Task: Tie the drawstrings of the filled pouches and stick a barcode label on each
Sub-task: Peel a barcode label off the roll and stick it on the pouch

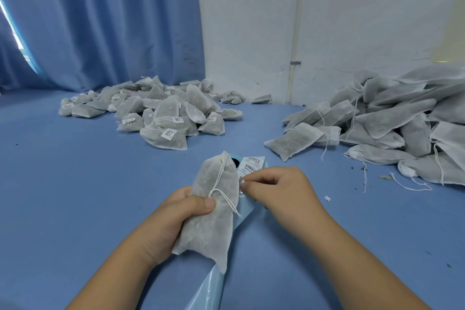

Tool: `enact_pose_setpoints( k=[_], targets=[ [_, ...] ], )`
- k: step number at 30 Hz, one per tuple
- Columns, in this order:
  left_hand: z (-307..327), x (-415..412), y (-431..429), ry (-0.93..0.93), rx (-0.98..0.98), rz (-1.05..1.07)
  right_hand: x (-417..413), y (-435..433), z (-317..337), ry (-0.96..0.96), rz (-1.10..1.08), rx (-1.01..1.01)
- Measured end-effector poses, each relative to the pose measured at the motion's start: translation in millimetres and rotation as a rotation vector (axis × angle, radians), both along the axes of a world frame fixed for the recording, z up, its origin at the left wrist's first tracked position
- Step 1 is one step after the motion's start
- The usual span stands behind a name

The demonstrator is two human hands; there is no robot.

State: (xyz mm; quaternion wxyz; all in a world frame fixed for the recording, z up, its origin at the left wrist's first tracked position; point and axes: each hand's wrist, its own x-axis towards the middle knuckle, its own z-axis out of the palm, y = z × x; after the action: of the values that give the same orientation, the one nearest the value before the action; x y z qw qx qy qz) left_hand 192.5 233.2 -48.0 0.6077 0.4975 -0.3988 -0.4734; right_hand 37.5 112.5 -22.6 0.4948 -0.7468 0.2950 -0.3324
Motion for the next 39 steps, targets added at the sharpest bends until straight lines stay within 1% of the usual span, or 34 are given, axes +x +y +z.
enact_pose_setpoints(
  k=[2,3,4,7,8,13,16,18,20,25,29,34,36,39],
  targets=[
    [0.0,-0.4,0.7,-0.004,0.009,0.0,-0.5,-1.3,0.3,0.008,0.004,0.071],
    [0.4,-0.3,1.0,-0.006,0.015,-0.003,-0.9,-1.9,0.2,0.024,0.002,0.07],
    [1.2,-0.5,1.0,-0.008,0.018,-0.01,-1.4,-2.8,-0.6,0.042,-0.007,0.031],
    [3.7,-1.2,1.7,-0.021,0.021,-0.006,-2.4,-2.3,-2.0,0.089,-0.039,-0.191],
    [3.3,-0.7,1.8,-0.013,0.025,0.002,-2.5,-1.6,-1.8,0.098,-0.036,-0.234],
    [1.1,0.3,2.2,-0.022,0.024,-0.006,-2.2,-3.1,-5.3,0.162,-0.04,-0.329],
    [3.1,-3.3,3.5,-0.102,-0.003,-0.057,-2.4,-2.5,-5.5,0.206,-0.043,-0.388],
    [4.1,-4.6,4.1,-0.159,-0.017,-0.089,-2.1,-1.8,-6.1,0.27,-0.041,-0.469],
    [3.6,-4.7,4.0,-0.188,-0.012,-0.086,-2.0,-1.2,-5.8,0.3,-0.044,-0.513],
    [2.0,-4.5,2.4,-0.198,-0.007,-0.06,-4.1,-3.9,-4.2,0.234,-0.017,-0.355],
    [2.0,-5.2,1.5,-0.206,-0.006,-0.04,-4.0,-4.0,-4.6,0.232,-0.027,-0.342],
    [3.6,-5.6,2.6,-0.199,-0.014,0.0,-2.4,-3.6,-4.0,0.158,-0.066,-0.292],
    [3.9,-4.7,3.0,-0.178,-0.014,0.028,-2.9,-5.1,-1.6,0.118,-0.093,-0.226],
    [4.3,-2.4,4.7,-0.109,-0.026,0.057,-7.4,-9.3,3.6,0.046,-0.137,-0.077]
  ],
)
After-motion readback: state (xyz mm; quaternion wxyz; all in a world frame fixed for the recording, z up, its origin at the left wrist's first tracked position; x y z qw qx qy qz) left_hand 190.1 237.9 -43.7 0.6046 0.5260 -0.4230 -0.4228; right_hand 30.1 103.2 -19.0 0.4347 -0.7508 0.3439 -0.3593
